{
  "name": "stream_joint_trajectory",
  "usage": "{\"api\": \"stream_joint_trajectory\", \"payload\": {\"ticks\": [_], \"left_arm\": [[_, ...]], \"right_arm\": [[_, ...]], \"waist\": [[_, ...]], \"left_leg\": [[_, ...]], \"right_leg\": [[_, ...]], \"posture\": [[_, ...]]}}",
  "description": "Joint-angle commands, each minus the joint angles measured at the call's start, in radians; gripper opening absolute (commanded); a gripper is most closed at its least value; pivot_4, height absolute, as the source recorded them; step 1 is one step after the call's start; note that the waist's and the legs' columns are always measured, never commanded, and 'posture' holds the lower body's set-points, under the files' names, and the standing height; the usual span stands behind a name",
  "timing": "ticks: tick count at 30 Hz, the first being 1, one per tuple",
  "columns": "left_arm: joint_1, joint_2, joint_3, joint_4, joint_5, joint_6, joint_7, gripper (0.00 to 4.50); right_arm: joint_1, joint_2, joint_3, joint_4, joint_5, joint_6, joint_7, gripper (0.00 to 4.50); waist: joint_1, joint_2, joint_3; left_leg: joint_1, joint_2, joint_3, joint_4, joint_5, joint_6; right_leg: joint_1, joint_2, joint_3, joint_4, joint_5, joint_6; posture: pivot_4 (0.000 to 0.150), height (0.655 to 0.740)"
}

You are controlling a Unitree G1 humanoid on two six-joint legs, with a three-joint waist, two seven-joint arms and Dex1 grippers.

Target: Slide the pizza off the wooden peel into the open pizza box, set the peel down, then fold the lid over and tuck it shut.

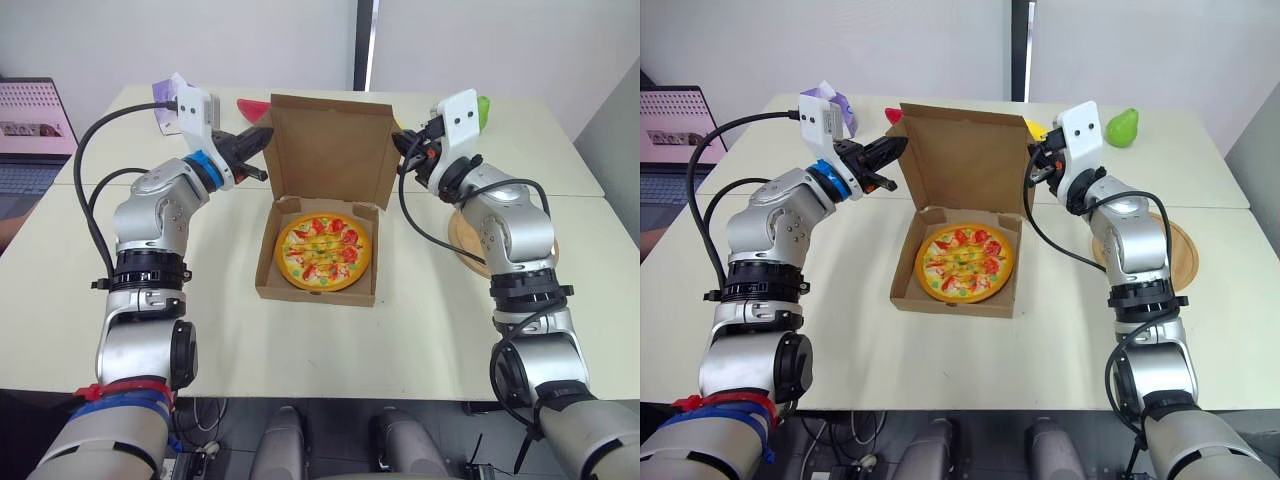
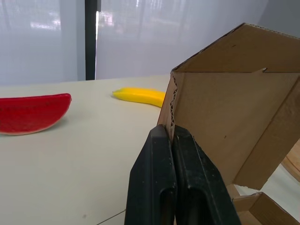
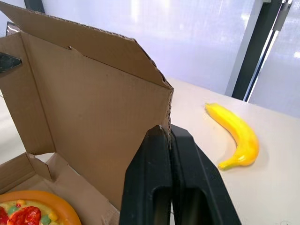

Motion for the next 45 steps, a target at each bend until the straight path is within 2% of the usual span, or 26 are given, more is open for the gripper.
{"api": "stream_joint_trajectory", "payload": {"ticks": [1,8,16,22,25,38,45], "left_arm": [[-0.010,0.009,0.009,-0.059,0.003,0.002,0.003,0.00],[-0.053,-0.010,0.006,-0.066,0.016,0.002,0.047,0.00],[-0.021,0.011,0.008,-0.161,0.001,0.083,0.050,0.00],[-0.037,0.012,0.003,-0.139,0.022,0.108,0.058,0.00],[-0.019,0.020,0.015,-0.190,0.002,0.155,0.057,0.00],[0.199,0.022,0.080,-0.559,-0.086,0.361,0.155,0.00],[0.364,0.007,0.088,-0.738,-0.070,0.331,0.218,0.00]], "right_arm": [[-0.050,-0.002,-0.009,-0.044,0.019,-0.026,0.001,0.01],[-0.119,0.020,0.009,-0.014,0.014,-0.015,-0.004,0.01],[-0.098,0.047,0.019,-0.082,0.026,0.053,-0.027,0.01],[-0.113,0.052,0.024,-0.043,0.006,0.034,-0.033,0.01],[-0.108,0.048,0.024,-0.062,0.010,0.051,-0.037,0.01],[0.122,0.120,0.046,-0.455,0.069,0.302,-0.135,0.01],[0.190,0.137,0.046,-0.577,0.091,0.377,-0.180,0.01]], "waist": [[0.000,0.000,0.000],[0.001,0.000,0.000],[0.000,0.000,0.000],[0.000,0.000,0.000],[0.000,0.000,0.000],[-0.001,0.000,0.000],[-0.001,0.001,0.000]], "left_leg": [[0.000,0.000,0.000,0.000,0.000,0.000],[0.000,0.000,0.000,0.000,0.000,0.000],[0.000,0.000,0.000,0.000,0.000,0.000],[0.000,0.000,0.000,0.000,0.000,0.000],[0.000,0.000,0.000,0.000,0.000,0.000],[0.000,0.001,0.000,0.000,0.000,0.000],[0.000,0.001,0.000,0.000,0.000,0.000]], "right_leg": [[0.000,0.000,0.000,0.000,0.000,0.000],[0.000,0.000,0.000,0.000,0.000,0.000],[0.000,0.000,0.000,0.000,0.000,0.000],[-0.001,0.000,0.000,0.001,0.000,0.000],[0.000,0.000,0.000,0.000,0.000,0.000],[0.000,0.000,0.000,0.002,0.000,0.000],[0.000,0.000,0.001,0.002,0.000,0.000]], "posture": [[0.150,0.7400],[0.150,0.7400],[0.150,0.7400],[0.150,0.7400],[0.150,0.7400],[0.150,0.7400],[0.150,0.7400]]}}
